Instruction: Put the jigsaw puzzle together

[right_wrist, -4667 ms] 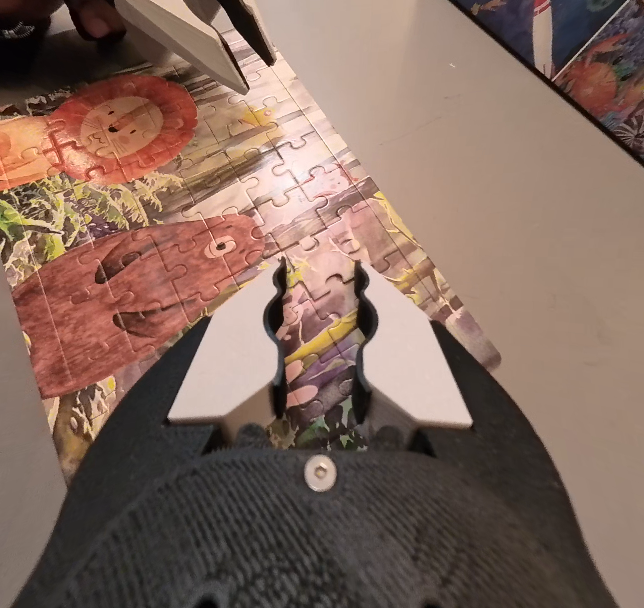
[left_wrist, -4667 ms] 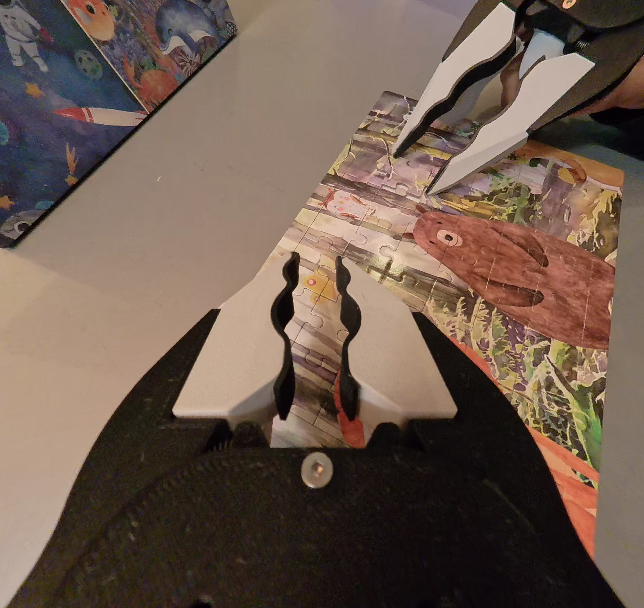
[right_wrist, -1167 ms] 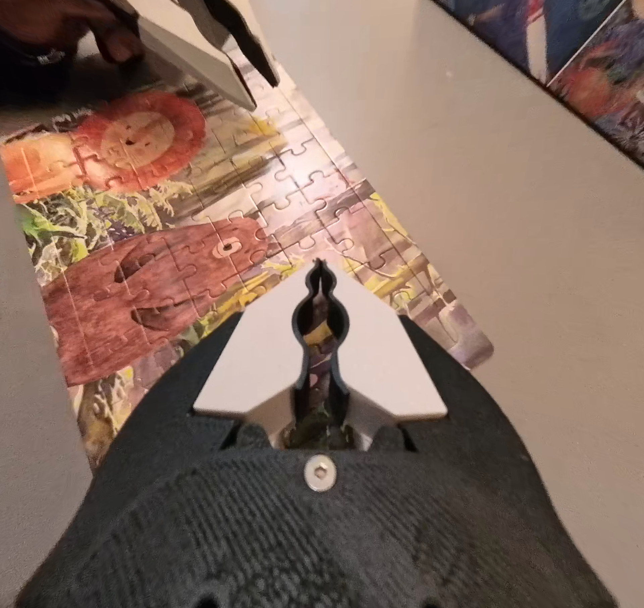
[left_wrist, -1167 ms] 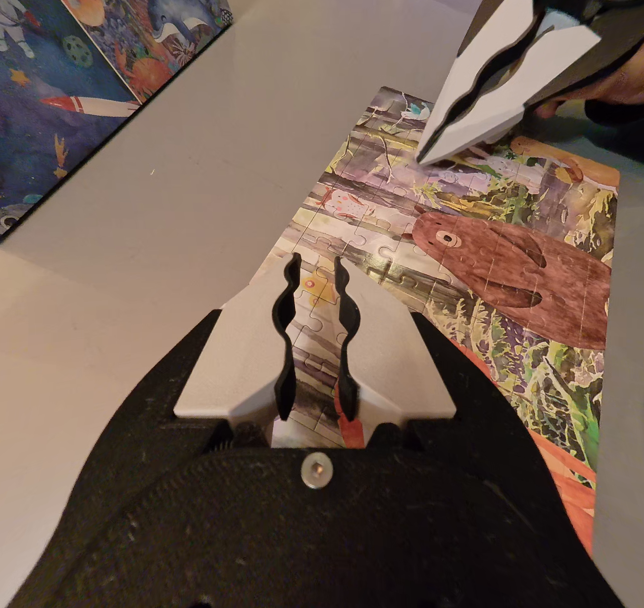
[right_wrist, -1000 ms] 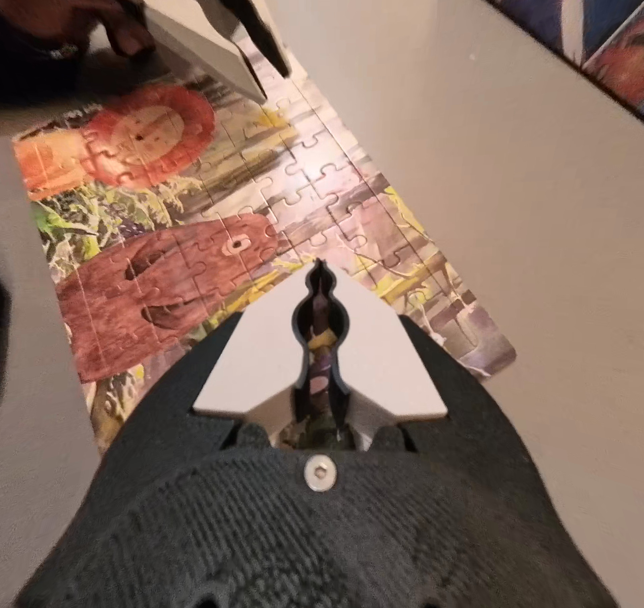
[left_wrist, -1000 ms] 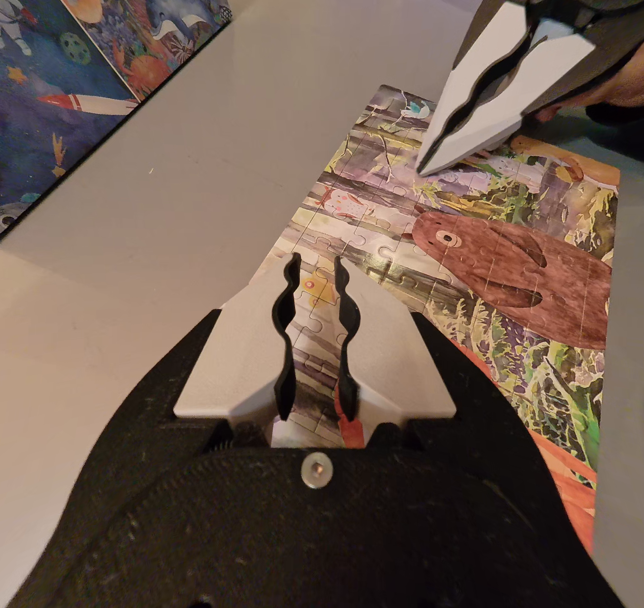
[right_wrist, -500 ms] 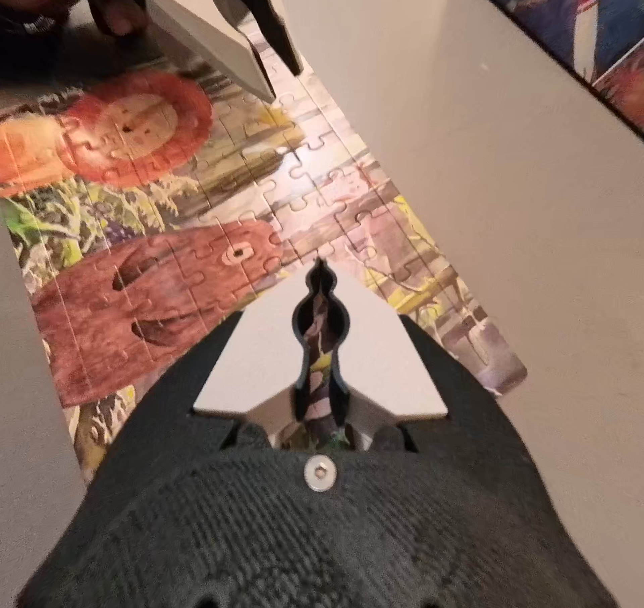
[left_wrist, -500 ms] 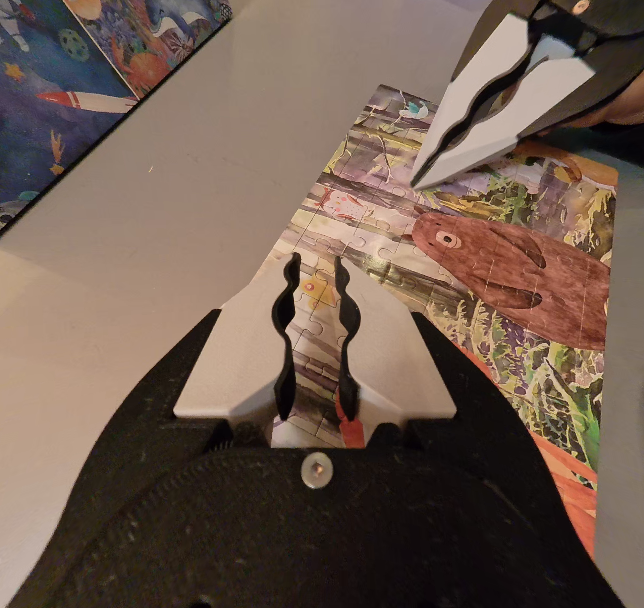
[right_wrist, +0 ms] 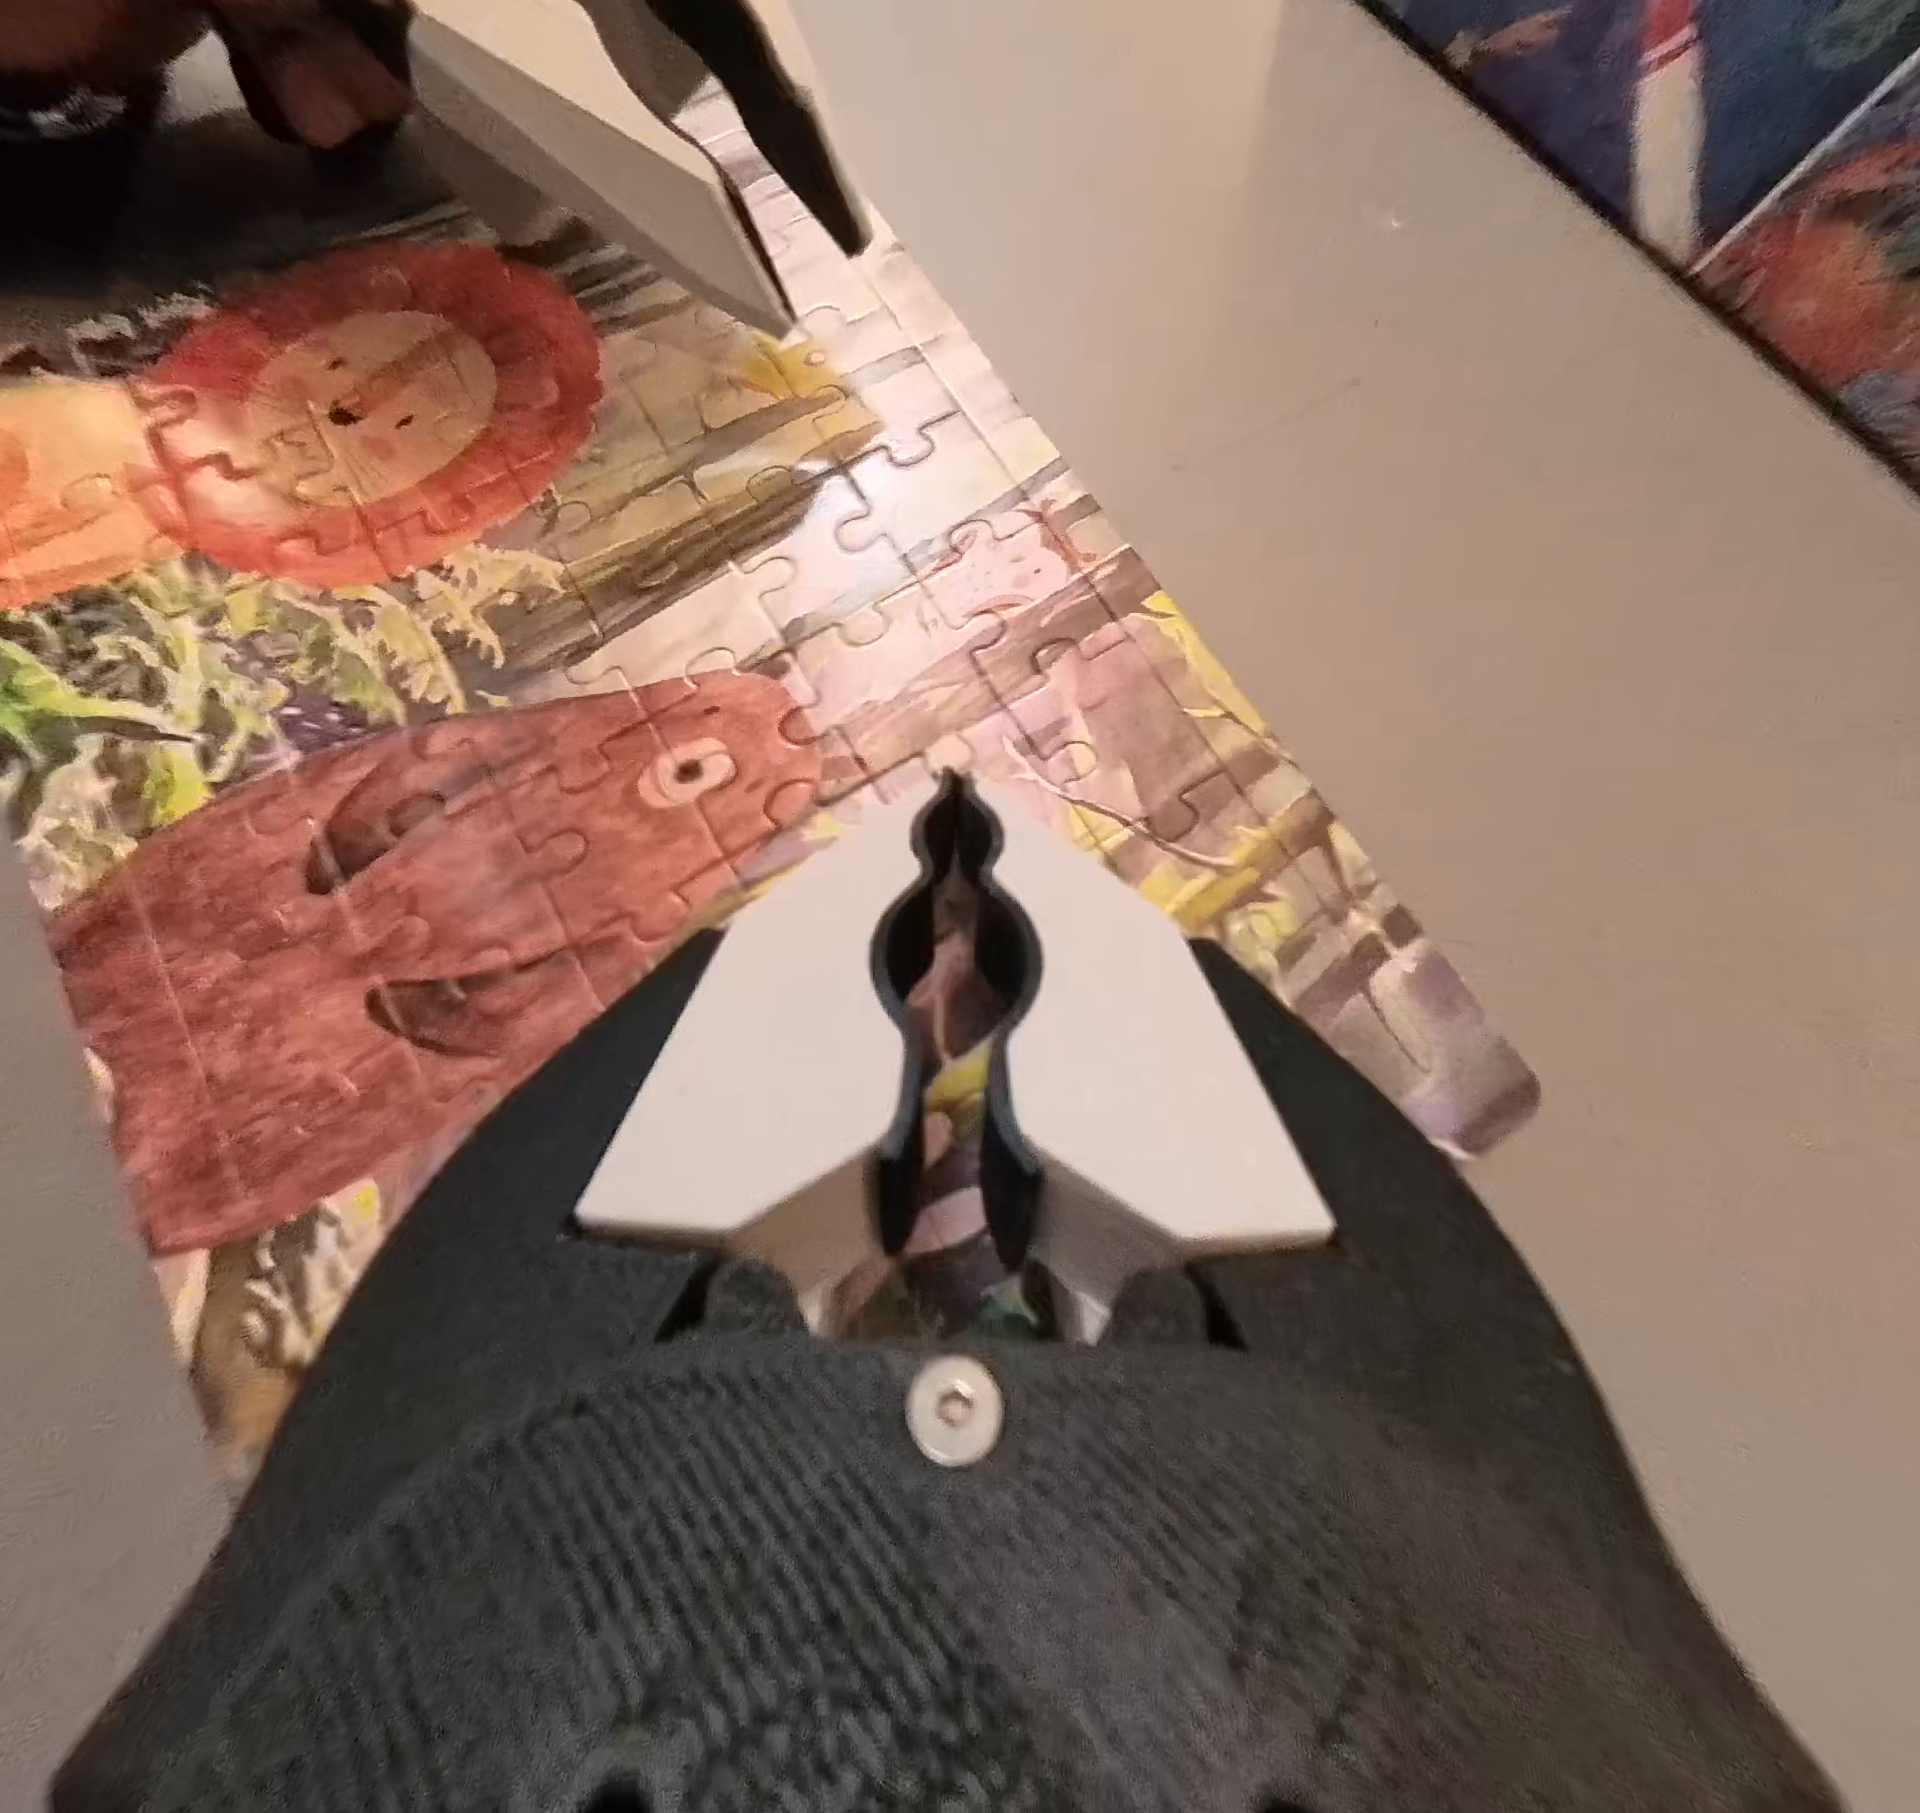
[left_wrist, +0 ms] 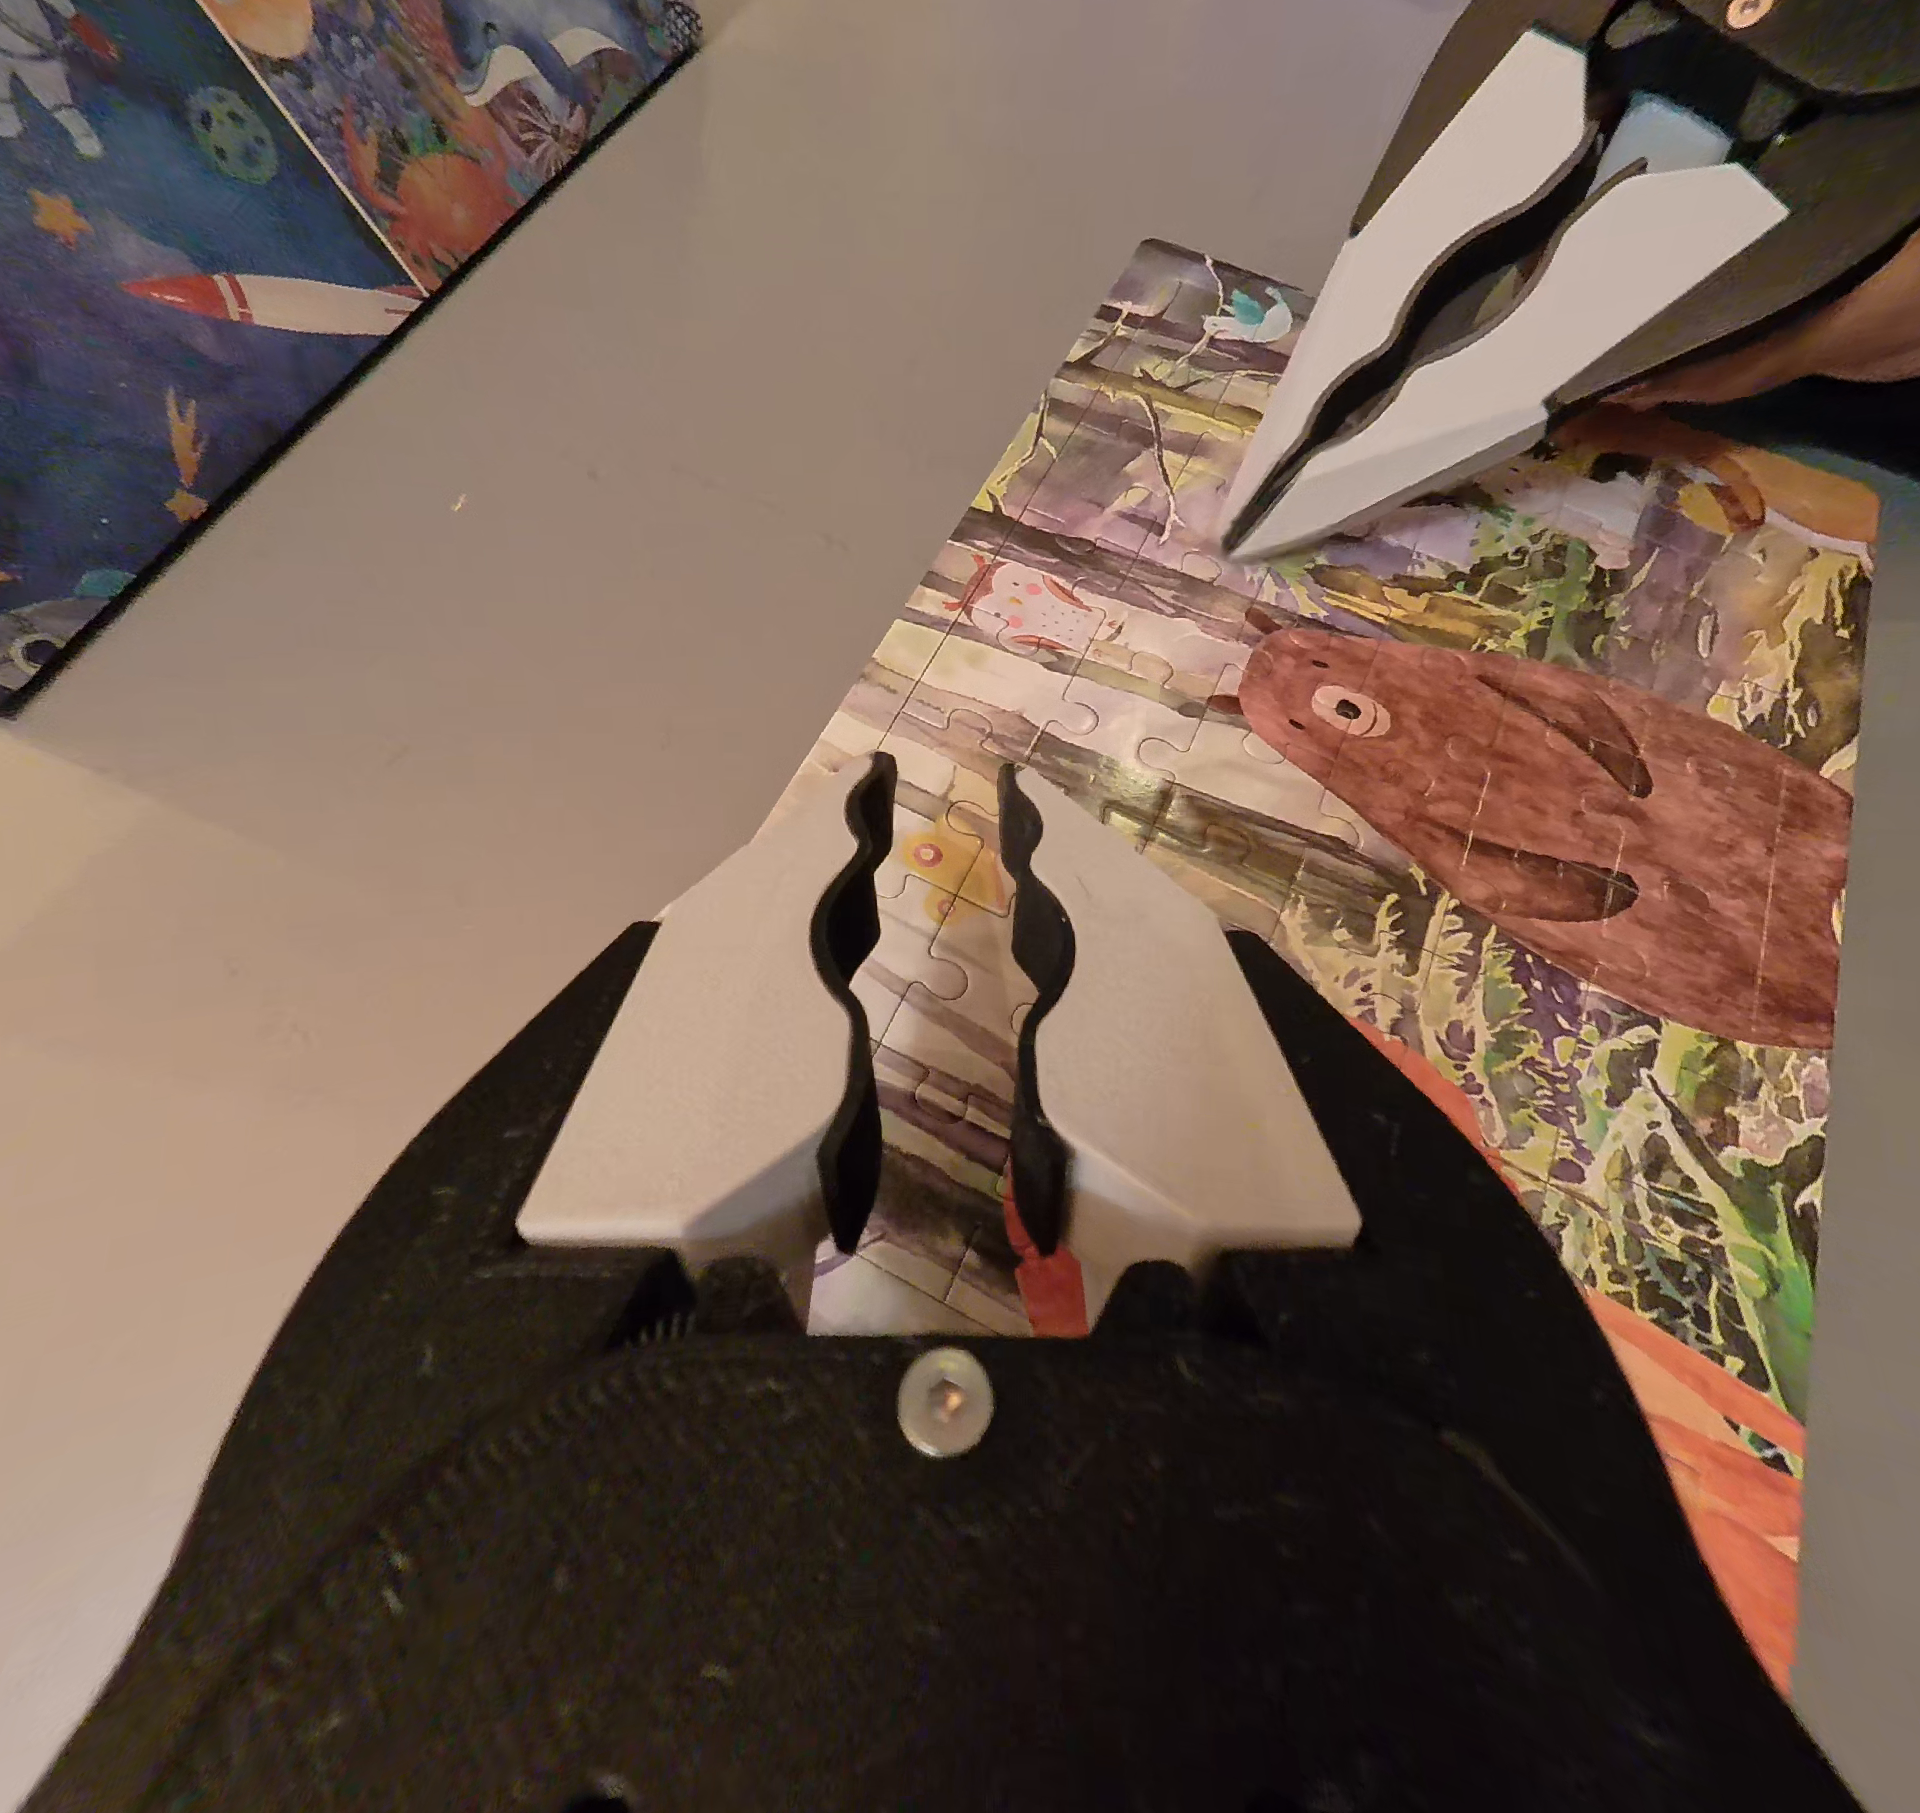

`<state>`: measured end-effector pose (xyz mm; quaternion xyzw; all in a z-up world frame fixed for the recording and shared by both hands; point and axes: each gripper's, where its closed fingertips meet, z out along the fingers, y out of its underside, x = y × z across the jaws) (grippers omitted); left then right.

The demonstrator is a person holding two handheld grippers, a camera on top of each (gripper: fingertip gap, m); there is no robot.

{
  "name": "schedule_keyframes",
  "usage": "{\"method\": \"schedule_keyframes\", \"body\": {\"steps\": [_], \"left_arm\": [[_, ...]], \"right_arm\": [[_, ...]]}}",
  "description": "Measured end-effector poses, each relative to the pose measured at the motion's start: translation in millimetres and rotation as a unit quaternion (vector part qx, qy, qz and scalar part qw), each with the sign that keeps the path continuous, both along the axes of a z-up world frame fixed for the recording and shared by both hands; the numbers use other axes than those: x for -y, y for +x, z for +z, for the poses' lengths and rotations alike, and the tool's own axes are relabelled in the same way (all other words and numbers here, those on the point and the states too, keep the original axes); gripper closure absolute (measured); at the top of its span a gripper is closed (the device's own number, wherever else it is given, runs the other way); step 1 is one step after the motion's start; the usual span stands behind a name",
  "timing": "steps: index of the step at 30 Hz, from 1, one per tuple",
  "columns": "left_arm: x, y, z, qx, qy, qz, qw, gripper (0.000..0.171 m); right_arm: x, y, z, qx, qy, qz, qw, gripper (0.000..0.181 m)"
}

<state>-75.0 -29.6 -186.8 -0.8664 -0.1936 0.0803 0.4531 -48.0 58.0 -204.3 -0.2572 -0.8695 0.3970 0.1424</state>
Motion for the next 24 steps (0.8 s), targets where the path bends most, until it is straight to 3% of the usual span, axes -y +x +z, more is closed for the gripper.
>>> {"method": "schedule_keyframes", "body": {"steps": [5, 9, 12, 17, 24], "left_arm": [[3.8, -2.0, 3.8, -0.021, 0.002, 0.008, 1.0, 0.155], [47.5, -37.0, 12.1, -0.118, -0.074, 0.096, 0.986, 0.16], [64.6, -46.3, 31.8, -0.121, -0.035, 0.131, 0.983, 0.16], [98.1, -60.1, 51.0, -0.136, -0.014, 0.185, 0.973, 0.16], [109.0, -58.7, 68.4, -0.17, 0.012, 0.194, 0.966, 0.168]], "right_arm": [[-24.2, -18.9, 44.3, -0.109, -0.068, -0.06, 0.99, 0.181], [-56.7, -29.6, 59.4, -0.13, -0.098, -0.124, 0.979, 0.181], [-72.3, -34.9, 71.5, -0.153, -0.124, -0.154, 0.968, 0.181], [-94.8, -40.4, 69.9, -0.171, -0.12, -0.187, 0.96, 0.177], [-112.3, -43.3, 71.3, -0.203, -0.115, -0.212, 0.949, 0.178]]}}
